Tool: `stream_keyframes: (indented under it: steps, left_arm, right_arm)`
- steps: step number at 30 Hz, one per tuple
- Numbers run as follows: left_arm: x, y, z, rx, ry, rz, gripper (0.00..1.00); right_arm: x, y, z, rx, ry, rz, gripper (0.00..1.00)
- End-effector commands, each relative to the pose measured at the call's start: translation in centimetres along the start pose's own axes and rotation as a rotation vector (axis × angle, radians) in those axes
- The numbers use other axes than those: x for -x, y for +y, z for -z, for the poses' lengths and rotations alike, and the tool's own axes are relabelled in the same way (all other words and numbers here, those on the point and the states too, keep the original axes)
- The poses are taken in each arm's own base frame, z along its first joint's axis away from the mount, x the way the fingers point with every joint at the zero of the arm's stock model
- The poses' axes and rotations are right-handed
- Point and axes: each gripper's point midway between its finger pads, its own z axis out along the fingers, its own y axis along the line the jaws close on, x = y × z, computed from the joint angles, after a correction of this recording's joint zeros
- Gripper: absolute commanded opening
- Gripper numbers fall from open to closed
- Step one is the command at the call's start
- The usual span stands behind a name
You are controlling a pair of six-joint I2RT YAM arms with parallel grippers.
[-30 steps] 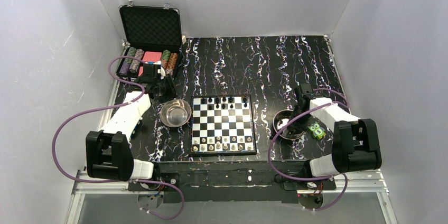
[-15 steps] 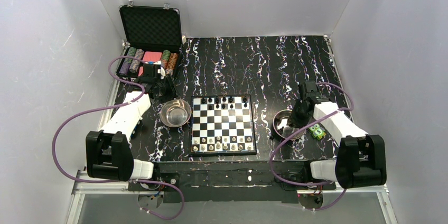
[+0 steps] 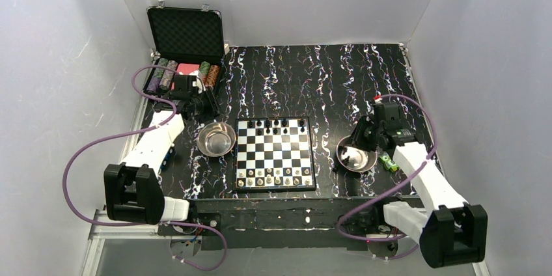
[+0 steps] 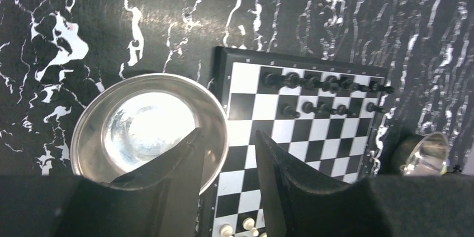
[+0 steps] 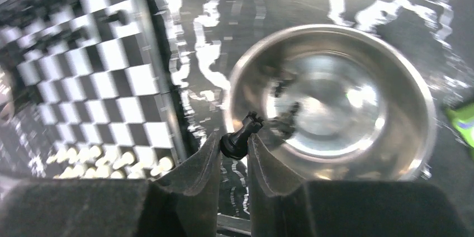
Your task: Set up the chess pieces on the board
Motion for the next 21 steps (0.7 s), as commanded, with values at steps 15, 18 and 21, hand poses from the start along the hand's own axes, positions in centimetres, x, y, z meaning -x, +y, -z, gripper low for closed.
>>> stream_keyframes:
  steps: [15,18,21]
  left_arm:
    - [-1.1,-15.5,11.9,-0.539,0.120,-0.093,0.38]
    - [-3.4,-17.8,13.8,-0.597,0.167,-0.112,0.38]
    - [-4.5,-19.0,15.2,-0.624,0.176,-0.108,0.38]
  right_arm:
    - [-5.1,21.3,11.4,0.925,-0.254,0.985,0.01]
    - [-6.2,21.7,13.0,1.017,-0.366,1.127,0.01]
    - [-6.8,21.6,14.3,1.067,-0.417,1.230,0.01]
